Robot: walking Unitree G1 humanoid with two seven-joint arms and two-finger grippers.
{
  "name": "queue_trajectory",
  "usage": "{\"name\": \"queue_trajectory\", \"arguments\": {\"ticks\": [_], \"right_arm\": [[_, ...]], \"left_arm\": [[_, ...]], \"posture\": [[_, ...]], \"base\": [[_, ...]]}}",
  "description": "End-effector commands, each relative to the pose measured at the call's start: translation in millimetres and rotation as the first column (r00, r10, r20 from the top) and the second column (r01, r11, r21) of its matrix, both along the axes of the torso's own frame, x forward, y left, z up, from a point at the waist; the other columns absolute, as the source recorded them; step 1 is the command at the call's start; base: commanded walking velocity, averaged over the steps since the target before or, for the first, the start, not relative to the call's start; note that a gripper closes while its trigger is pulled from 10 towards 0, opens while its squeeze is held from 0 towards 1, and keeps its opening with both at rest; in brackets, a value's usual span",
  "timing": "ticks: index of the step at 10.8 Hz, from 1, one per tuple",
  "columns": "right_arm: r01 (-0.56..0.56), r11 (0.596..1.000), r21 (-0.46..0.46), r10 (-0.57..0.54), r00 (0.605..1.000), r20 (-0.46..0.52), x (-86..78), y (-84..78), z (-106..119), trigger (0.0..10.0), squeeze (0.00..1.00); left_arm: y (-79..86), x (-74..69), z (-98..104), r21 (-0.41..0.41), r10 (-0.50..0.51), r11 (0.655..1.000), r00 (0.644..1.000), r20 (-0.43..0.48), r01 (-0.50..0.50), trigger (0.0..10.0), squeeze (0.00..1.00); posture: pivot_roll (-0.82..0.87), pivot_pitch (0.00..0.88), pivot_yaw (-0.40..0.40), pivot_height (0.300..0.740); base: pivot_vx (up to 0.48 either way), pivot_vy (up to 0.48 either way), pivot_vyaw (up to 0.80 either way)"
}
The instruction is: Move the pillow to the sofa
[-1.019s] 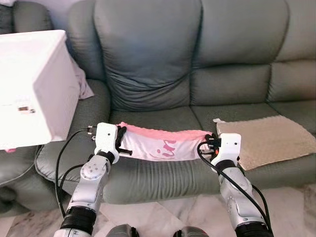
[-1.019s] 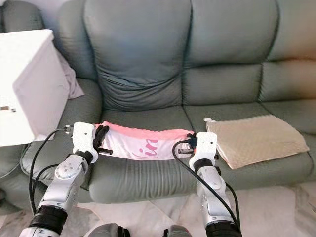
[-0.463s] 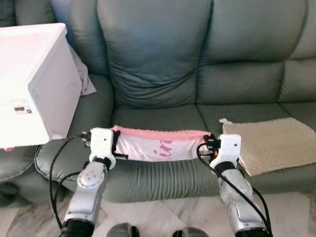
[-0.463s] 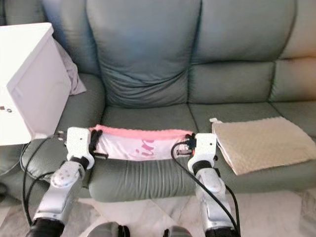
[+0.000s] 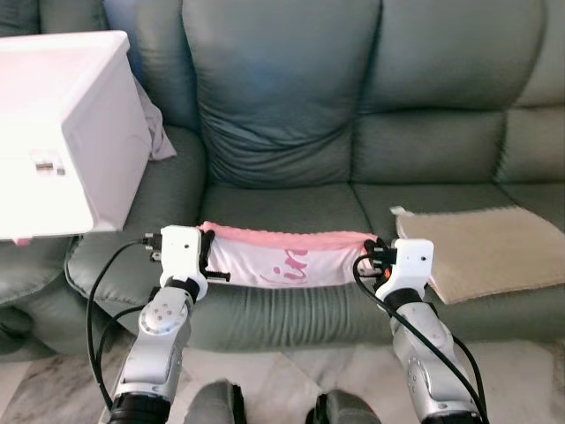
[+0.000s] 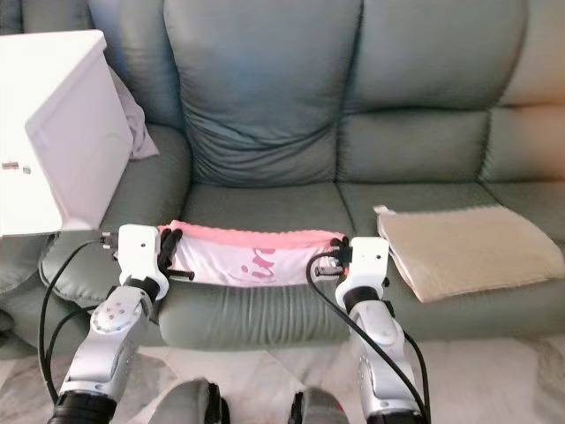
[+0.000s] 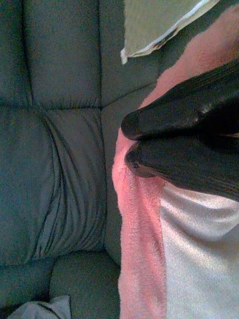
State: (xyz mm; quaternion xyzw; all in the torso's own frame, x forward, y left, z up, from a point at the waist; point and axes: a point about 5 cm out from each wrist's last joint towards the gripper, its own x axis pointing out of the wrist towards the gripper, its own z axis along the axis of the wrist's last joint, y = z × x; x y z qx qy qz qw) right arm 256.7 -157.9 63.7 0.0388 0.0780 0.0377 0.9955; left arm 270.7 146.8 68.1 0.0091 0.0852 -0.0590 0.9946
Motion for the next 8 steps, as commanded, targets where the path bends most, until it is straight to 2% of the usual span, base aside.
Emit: {"name": "queue_trajectory", "arguments": {"ticks": [1, 2, 3, 4, 7, 8], "right_arm": [[0.025, 1.000, 0.008, -0.025, 0.999, 0.034, 3.3, -4.6, 10, 10.0, 0.00], [0.033, 0.999, 0.012, -0.034, 0.999, 0.029, 3.4, -5.8, 10, 10.0, 0.00], [0.037, 0.999, 0.012, -0.038, 0.999, 0.036, 1.2, -6.9, 11, 10.0, 0.00], [0.034, 0.999, 0.013, -0.035, 0.999, 0.036, 1.0, -6.6, 10, 10.0, 0.00], [0.028, 1.000, 0.014, -0.028, 0.999, 0.044, 4.1, -5.7, 12, 10.0, 0.00], [0.026, 1.000, 0.013, -0.027, 0.999, 0.045, 4.7, -5.8, 12, 10.0, 0.00]], "left_arm": [[-0.2, 4.2, 12, 0.006, -0.007, 1.000, 0.999, 0.042, 0.007, 10.0, 0.00], [1.0, 6.4, 16, 0.017, -0.005, 1.000, 0.998, 0.069, 0.003, 10.0, 0.00], [-3.8, 10.1, 21, -0.019, -0.003, 1.000, 0.996, 0.084, 0.005, 10.0, 0.00], [-6.0, 10.6, 21, -0.020, -0.010, 1.000, 0.996, 0.086, 0.012, 10.0, 0.00], [-10.5, 12.9, 22, -0.024, -0.031, 0.999, 0.996, 0.085, 0.034, 10.0, 0.00], [-10.9, 13.2, 22, -0.024, -0.033, 0.999, 0.996, 0.087, 0.035, 10.0, 0.00]], "posture": [[-0.02, 0.000, -0.015, 0.675], [-0.02, 0.000, -0.016, 0.675], [-0.03, 0.000, -0.015, 0.675], [-0.03, 0.000, -0.013, 0.675], [-0.03, 0.000, -0.009, 0.630], [-0.03, 0.000, -0.010, 0.630]], "base": [[0.000, 0.000, 0.00], [0.000, 0.000, 0.00], [0.000, 0.000, 0.00], [0.000, 0.000, 0.00], [0.000, 0.000, 0.00], [0.000, 0.000, 0.00]]}}
